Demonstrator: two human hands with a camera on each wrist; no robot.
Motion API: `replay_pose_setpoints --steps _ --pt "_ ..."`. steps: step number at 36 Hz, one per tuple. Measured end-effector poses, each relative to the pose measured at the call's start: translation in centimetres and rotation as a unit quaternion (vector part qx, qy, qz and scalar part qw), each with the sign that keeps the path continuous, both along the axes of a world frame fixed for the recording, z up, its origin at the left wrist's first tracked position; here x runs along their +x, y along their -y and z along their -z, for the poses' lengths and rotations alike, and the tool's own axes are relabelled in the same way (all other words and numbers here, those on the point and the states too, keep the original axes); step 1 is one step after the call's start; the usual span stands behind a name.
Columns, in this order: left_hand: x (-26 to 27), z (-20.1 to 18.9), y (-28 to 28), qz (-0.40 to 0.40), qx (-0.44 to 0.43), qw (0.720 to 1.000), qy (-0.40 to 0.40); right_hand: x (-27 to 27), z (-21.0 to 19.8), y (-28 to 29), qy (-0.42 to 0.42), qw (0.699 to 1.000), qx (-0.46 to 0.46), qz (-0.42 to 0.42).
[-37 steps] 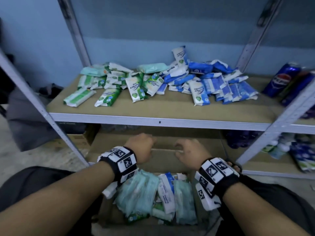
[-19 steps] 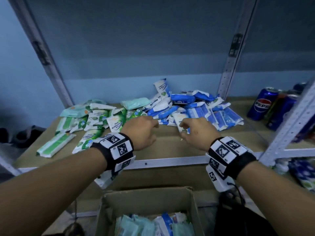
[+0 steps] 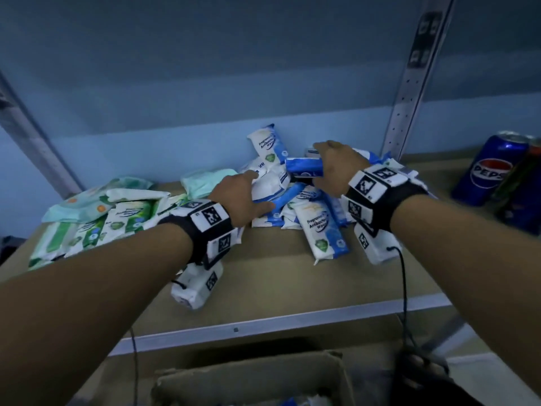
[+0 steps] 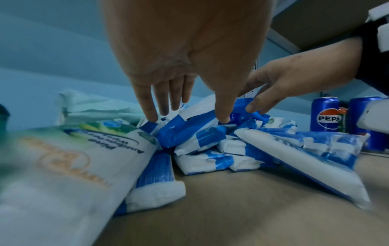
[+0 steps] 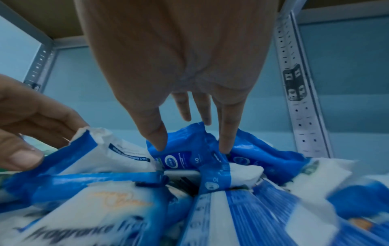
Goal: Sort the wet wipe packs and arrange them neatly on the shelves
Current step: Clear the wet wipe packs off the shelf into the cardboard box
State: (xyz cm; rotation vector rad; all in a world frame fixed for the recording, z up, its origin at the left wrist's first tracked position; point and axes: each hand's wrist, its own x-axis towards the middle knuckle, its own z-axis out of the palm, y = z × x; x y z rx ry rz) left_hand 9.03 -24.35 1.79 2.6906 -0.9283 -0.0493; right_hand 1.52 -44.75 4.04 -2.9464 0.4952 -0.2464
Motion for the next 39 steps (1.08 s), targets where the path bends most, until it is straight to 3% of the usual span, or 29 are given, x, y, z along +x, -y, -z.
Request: replay_pose_setpoints --steps 7,10,16,21,30,39 --pt "2.3 0.5 1.6 0.037 0.069 0.997 0.014 3.2 0.4 1.2 -0.07 0.984 -0.156 -0.044" --pt "2.8 0.2 1.8 0.057 0.074 0.994 0.049 3.7 -0.1 1.5 -0.062 0.992 -0.11 -0.019" --pt "3.2 -0.3 1.9 0.05 -0.034 0.997 0.058 3.0 -0.7 2.9 0.021 0.998 -0.054 -0.01" --pt "1.9 -2.3 1.6 0.047 -0.094 0.991 0.085 -0.1 -2.3 3.1 0.113 0.993 -0.029 -0.012" --pt "-1.9 -6.9 -1.6 0.046 -0.164 0.979 0.108 -7.1 -5.1 0.1 0.173 0.983 -0.058 -0.035" --pt "-7.4 -8.5 -7.1 0.075 -0.16 0.972 0.155 -14.1 -5.0 -5.1 0.262 0.955 -0.095 -0.101"
